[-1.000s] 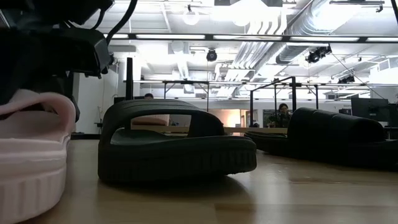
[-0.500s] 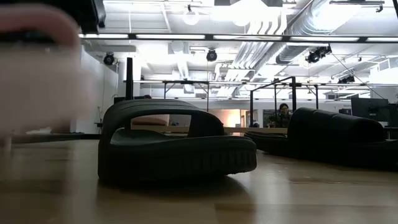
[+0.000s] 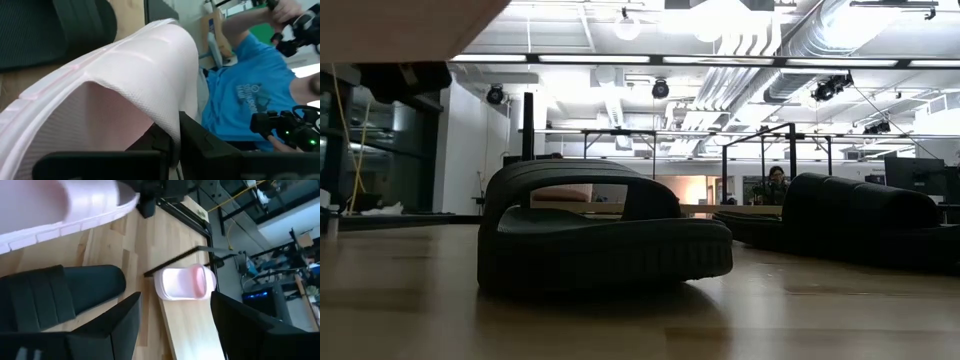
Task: Pick and place slides into the shelf
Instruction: Put the pink slide on the shelf
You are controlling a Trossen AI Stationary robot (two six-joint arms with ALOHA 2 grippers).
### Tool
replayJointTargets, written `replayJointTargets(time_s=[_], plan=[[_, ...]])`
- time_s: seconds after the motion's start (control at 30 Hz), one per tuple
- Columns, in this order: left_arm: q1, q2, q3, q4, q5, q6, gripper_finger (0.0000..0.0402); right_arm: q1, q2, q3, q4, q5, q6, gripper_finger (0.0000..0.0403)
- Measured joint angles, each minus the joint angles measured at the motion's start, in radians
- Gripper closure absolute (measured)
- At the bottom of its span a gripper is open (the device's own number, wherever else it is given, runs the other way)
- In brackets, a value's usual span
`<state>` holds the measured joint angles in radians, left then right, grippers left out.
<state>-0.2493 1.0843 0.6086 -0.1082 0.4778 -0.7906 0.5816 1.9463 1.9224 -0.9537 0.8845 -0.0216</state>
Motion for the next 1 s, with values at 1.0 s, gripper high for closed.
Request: replayJointTargets(time_s=[1.0], plan=[[0.0, -0.01, 0.001, 0.059, -0.005, 0.008, 0.039, 0.008, 0.194, -0.001, 0.54, 0.005, -0.407, 0.0174]])
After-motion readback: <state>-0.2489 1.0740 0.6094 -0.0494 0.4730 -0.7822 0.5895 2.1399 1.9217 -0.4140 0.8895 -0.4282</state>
